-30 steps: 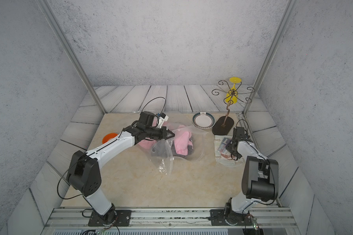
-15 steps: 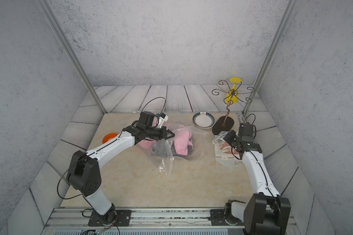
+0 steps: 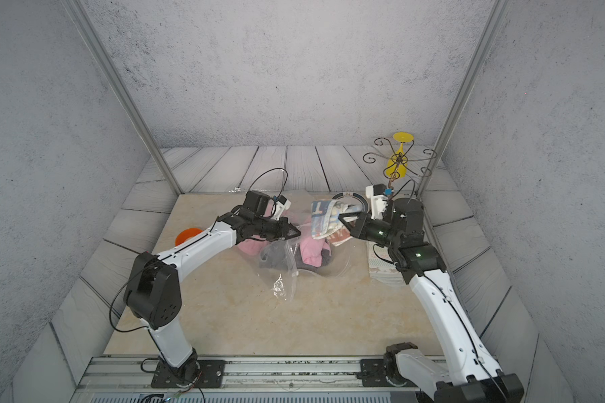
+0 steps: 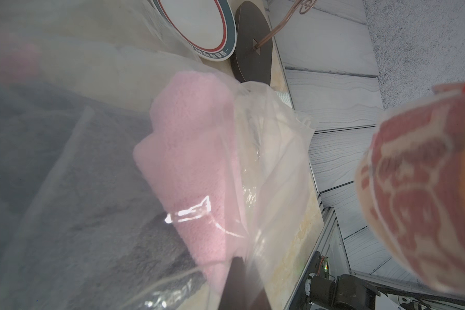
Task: Place the folded towel into the vacuum bag
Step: Place the towel in the vacuum bag.
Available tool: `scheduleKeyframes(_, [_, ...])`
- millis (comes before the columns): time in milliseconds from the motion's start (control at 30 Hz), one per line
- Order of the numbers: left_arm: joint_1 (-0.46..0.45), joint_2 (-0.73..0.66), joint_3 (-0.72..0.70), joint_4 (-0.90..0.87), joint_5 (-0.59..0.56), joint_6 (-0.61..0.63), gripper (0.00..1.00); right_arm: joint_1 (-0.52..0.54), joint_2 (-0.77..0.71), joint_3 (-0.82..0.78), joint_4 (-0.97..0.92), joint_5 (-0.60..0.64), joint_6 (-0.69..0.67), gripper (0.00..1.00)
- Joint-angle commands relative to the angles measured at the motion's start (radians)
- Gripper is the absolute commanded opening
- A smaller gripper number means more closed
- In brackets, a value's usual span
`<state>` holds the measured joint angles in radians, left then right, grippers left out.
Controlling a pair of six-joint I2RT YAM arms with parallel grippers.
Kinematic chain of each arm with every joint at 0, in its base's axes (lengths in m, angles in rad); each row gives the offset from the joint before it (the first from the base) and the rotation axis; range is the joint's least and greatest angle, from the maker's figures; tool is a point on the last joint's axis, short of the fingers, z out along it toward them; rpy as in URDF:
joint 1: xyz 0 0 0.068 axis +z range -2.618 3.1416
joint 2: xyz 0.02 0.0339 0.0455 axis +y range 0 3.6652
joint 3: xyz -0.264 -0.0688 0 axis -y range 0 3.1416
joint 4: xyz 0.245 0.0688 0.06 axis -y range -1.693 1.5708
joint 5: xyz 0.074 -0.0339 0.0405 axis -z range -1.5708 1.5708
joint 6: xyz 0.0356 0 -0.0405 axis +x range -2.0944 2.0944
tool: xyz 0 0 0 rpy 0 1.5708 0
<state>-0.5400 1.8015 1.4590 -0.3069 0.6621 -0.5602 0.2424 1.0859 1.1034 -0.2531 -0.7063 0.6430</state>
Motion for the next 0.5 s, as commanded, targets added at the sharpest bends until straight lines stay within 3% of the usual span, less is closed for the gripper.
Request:
scheduleKeyframes(0, [-0.003,0.009,0.053,-0.016,0.004,-0.004,0.0,0.065,0.076,-0.065,0.094,-0.099,0.001,0.0])
scheduleKeyframes(200, [-0.003,-0.021,0.087,-0.043,0.02,0.002,0.0,0.103,0.306,-0.171,0.258,-0.046,0.059,0.0])
scheduleKeyframes(367, [-0.004,-0.1,0.086,-0.057,0.037,0.021,0.0,0.103,0.448,-0.133,0.177,0.19,0.028,0.0])
scheduleKeyframes(467, [-0.003,-0.152,0.09,-0.069,0.034,0.045,0.0,0.102,0.517,-0.1,0.123,0.25,0.022,0.0])
